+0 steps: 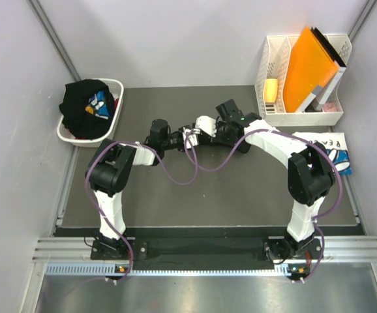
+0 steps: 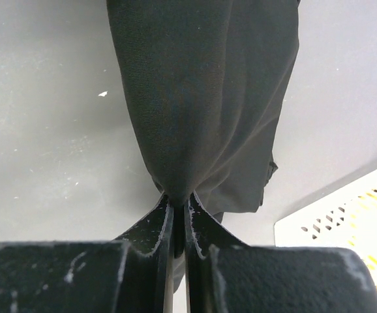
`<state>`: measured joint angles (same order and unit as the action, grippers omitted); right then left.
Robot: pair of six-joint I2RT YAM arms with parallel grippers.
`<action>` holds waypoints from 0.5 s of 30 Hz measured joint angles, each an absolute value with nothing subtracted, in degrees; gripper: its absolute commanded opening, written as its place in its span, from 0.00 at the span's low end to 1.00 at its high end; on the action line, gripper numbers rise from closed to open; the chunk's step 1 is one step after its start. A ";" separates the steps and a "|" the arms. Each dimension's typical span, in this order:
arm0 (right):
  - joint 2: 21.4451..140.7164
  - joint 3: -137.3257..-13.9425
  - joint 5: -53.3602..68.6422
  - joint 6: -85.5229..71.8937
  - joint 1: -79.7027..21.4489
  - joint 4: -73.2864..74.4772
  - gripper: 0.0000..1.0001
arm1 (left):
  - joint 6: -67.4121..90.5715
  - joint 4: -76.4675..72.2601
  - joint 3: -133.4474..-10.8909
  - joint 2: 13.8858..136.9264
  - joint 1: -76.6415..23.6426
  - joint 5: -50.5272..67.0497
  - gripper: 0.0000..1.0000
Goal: Fold and stack the t-shirts
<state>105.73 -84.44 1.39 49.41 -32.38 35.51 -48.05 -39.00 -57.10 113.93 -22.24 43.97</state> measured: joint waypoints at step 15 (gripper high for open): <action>105.73 -84.40 1.39 49.25 -32.29 35.14 0.24 | -47.35 -38.76 -57.32 113.95 -22.24 44.03 0.00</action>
